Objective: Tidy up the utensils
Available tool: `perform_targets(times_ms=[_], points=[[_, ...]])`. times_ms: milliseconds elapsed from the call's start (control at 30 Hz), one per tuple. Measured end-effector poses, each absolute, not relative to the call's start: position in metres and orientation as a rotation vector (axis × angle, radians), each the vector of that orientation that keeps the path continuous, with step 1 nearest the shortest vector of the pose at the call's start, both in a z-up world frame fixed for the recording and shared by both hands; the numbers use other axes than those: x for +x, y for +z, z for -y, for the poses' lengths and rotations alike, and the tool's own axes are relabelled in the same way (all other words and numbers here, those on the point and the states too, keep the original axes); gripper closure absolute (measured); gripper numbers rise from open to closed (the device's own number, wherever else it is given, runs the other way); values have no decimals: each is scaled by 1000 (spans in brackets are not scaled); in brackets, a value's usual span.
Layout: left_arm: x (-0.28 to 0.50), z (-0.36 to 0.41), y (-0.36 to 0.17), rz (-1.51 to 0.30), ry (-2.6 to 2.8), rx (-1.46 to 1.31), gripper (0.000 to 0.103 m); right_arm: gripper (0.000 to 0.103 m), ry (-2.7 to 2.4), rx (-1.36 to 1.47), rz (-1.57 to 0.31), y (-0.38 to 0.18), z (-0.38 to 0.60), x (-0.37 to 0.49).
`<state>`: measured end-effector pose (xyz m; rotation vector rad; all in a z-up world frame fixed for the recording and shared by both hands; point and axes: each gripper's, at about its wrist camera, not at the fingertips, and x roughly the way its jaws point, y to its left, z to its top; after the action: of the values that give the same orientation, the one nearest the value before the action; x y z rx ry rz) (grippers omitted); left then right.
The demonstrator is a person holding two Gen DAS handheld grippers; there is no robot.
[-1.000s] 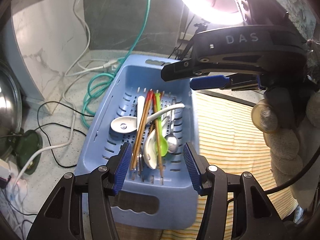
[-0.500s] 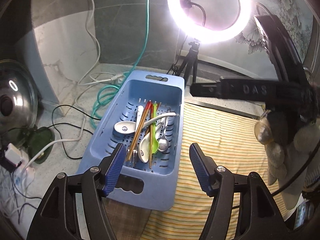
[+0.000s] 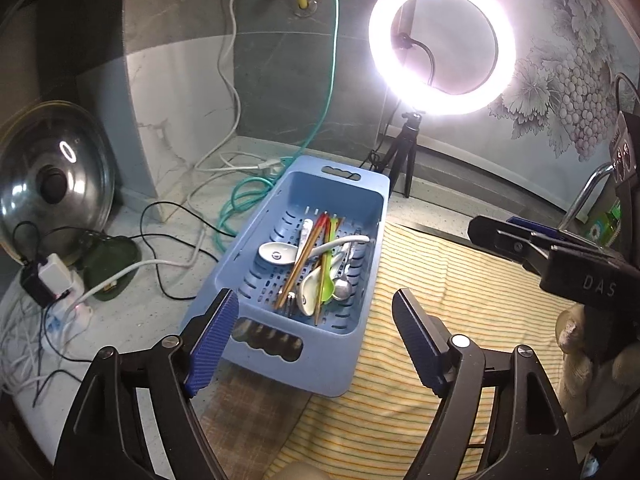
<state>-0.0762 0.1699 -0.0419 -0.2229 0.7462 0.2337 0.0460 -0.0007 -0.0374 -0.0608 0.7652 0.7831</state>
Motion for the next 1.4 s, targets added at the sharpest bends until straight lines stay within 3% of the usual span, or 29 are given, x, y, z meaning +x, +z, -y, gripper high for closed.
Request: perform_targets(times_ms=[1400], points=[[-87,-163,-32,-730,234,-192,23,22,796,-103,-723,-28,2,28]])
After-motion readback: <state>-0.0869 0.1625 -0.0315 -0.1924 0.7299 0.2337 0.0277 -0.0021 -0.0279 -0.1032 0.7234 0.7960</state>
